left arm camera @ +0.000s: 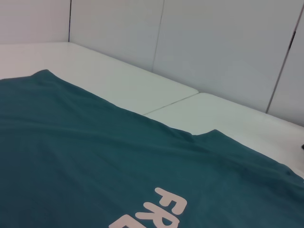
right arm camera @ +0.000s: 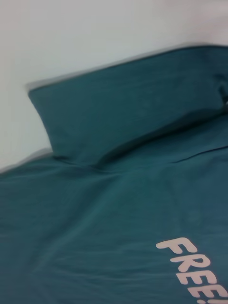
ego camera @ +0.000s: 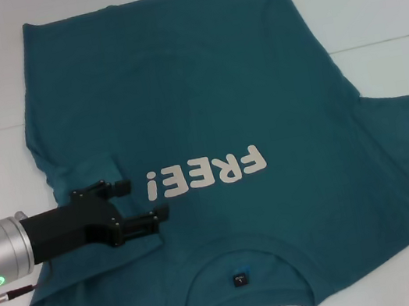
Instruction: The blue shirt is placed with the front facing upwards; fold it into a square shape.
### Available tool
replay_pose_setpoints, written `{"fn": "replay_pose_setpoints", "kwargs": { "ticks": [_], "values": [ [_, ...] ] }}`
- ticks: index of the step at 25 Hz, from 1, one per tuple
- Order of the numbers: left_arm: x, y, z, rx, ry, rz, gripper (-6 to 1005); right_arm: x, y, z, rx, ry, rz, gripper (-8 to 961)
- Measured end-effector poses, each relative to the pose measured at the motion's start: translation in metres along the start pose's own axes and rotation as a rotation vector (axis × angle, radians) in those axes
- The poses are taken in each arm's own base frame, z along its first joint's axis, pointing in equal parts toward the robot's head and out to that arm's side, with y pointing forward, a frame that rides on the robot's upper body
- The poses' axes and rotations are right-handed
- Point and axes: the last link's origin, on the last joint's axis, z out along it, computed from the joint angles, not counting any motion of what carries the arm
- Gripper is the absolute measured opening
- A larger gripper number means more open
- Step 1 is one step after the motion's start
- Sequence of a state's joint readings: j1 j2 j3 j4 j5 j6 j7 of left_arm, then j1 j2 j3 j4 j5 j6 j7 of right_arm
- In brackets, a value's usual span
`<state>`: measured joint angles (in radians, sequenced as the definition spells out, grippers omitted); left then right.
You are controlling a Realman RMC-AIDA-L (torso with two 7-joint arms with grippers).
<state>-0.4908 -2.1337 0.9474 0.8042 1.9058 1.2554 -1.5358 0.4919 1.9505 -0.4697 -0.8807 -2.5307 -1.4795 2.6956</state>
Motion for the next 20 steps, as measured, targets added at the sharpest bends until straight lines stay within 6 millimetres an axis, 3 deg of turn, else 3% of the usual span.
{"fn": "replay_pose_setpoints", "kwargs": {
  "ticks": [6, 20],
  "values": [
    [0.003, -0.001, 0.0, -0.009, -0.006, 0.003, 906, -0.002, 0.004, 0.016, 0.026, 0.009, -0.023, 910],
    [0.003, -0.002, 0.002, -0.001, -0.013, 0.004, 907, 0.0, 0.004, 0.021, 0.021, 0.01, -0.011, 909]
  ]
}}
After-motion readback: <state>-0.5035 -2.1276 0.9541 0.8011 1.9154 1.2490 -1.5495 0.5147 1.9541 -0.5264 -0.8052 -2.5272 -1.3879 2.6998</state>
